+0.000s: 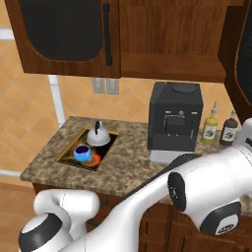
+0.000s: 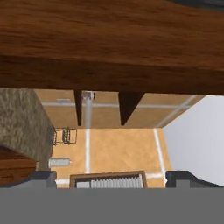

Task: Pick the kettle from the counter and place it on the tray. Then pick the mug from the cabinet and place it on the tray. Then close the cabinet doors.

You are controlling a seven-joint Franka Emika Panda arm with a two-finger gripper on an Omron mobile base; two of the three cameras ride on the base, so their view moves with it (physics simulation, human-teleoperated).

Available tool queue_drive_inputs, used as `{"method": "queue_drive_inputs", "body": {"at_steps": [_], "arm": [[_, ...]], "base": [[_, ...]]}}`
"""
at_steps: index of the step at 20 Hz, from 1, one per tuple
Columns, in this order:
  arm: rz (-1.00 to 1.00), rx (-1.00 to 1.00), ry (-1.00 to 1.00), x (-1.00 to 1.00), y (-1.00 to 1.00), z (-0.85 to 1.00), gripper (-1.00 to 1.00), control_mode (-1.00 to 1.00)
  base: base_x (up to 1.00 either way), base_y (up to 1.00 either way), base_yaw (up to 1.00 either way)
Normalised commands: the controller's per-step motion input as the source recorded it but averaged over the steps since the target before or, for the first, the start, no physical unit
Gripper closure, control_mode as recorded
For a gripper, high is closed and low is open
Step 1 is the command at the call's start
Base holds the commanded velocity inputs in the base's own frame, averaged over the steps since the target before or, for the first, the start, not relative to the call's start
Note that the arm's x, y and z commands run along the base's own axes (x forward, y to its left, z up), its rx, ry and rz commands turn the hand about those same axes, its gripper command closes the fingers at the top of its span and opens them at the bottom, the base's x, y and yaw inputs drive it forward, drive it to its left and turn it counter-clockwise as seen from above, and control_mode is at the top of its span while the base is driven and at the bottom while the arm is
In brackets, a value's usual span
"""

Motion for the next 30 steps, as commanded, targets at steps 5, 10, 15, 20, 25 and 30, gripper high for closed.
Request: {"method": "queue_drive_inputs", "body": {"at_steps": [5, 10, 15, 20, 25, 30], "arm": [[0.14, 0.02, 0.09, 0.13, -0.11, 0.0, -1.0, -1.0], [0.16, 0.05, 0.08, 0.18, -0.07, 0.0, -1.0, -1.0], [0.17, 0.03, 0.1, 0.18, -0.01, 0.0, -1.0, -1.0], [0.17, 0.02, 0.12, 0.24, 0.0, 0.0, -1.0, -1.0], [0.18, 0.04, 0.13, 0.31, 0.0, 0.0, -1.0, -1.0], [0.18, 0.06, 0.12, 0.3, 0.0, 0.0, -1.0, -1.0]], "base": [[0.0, 0.0, 0.0], [0.0, 0.0, 0.0], [0.0, 0.0, 0.0], [0.0, 0.0, 0.0], [0.0, 0.0, 0.0], [0.0, 0.0, 0.0]]}}
